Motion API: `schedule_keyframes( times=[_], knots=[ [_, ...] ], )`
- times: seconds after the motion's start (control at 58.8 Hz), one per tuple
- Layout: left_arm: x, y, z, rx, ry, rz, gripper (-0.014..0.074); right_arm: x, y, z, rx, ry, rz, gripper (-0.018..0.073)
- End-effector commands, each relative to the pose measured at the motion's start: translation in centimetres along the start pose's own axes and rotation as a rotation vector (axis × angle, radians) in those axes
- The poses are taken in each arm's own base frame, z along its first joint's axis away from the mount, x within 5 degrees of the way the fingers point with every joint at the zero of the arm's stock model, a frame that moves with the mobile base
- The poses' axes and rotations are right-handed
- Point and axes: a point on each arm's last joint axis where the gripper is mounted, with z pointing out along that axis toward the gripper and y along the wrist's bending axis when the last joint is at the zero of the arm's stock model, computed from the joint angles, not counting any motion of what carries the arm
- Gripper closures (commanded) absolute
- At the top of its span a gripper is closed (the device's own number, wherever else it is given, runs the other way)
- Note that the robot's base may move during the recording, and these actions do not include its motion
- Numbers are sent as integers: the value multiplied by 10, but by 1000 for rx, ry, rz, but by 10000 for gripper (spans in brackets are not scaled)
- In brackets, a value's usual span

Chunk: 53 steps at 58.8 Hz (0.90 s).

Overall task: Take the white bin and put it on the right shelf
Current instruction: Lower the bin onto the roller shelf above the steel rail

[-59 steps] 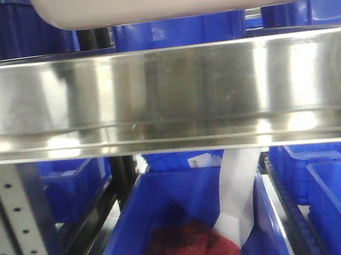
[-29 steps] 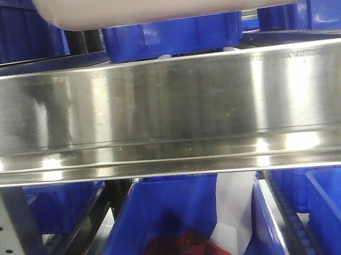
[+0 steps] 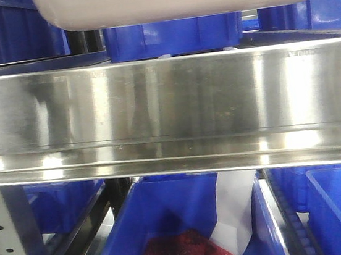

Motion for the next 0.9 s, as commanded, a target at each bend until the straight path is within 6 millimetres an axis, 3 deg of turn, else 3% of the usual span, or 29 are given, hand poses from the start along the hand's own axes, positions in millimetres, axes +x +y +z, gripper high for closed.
schedule_keyframes(
  times=[0.0,0.698,0.885],
  knots=[
    [26,-52,-1,317,248,73,722,9,48,-5,-317,106,-13,494],
    [25,-52,-1,317,237,69,722,9,48,-5,-314,103,-13,494],
    [21,-44,2,237,200,79,722,7,45,-4,-286,83,-9,494]
  ],
)
